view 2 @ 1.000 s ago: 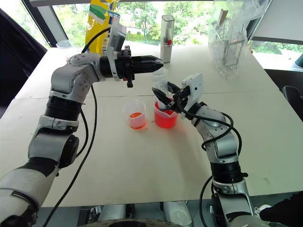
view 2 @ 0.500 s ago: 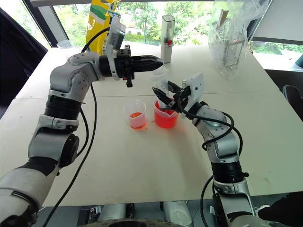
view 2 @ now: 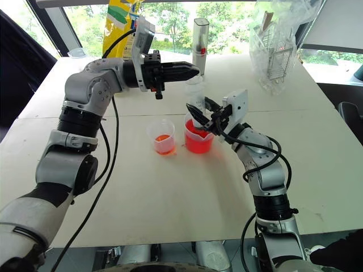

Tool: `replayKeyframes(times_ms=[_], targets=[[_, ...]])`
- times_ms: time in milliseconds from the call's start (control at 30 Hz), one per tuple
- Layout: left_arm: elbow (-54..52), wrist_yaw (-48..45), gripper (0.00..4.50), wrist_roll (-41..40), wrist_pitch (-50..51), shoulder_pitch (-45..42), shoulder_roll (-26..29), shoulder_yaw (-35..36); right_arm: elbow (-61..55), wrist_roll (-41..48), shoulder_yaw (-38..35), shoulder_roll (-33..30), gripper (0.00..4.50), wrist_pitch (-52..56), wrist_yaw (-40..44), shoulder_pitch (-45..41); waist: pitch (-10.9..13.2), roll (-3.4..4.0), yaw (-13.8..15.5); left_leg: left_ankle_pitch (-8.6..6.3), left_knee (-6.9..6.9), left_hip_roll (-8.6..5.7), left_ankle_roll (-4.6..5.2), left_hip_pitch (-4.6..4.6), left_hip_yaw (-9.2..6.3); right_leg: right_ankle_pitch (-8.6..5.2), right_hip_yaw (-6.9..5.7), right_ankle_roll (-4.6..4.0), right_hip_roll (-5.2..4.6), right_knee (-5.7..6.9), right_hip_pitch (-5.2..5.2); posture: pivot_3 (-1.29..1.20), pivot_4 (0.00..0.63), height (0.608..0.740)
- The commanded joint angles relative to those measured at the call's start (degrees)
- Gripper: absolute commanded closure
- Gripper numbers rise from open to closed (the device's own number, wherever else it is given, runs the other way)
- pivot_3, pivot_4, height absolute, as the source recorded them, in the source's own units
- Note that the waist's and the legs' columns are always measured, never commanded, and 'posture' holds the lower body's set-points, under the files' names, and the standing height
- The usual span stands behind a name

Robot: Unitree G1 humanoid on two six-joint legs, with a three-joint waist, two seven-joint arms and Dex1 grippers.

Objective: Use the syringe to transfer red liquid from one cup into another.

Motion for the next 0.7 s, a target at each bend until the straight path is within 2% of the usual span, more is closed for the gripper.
replayKeyframes(times_ms=[33, 700], targets=[[-1.59, 2.05, 4.47, -0.54, -4.26, -6.06, 1.42, 4.89, 0.84, -0.54, 3.02, -0.11, 3.14, 0.19, 1.88, 2.41, 0.0, 0.0, 0.0, 0.0, 0.0, 0.0, 0.0, 0.0, 0.0, 0.0, 0.0, 0.0, 0.0, 0.0, 0.0, 0.0, 0.15, 0.74], [-2.03, 1.72, 4.47, -0.07, -5.33, -4.93, 0.99, 4.11, -0.52, -0.07, 2.48, -0.72, 3.14, 0.16, 1.69, 0.79, 0.0, 0.0, 0.0, 0.0, 0.0, 0.0, 0.0, 0.0, 0.0, 0.0, 0.0, 0.0, 0.0, 0.0, 0.0, 0.0, 0.15, 0.74]])
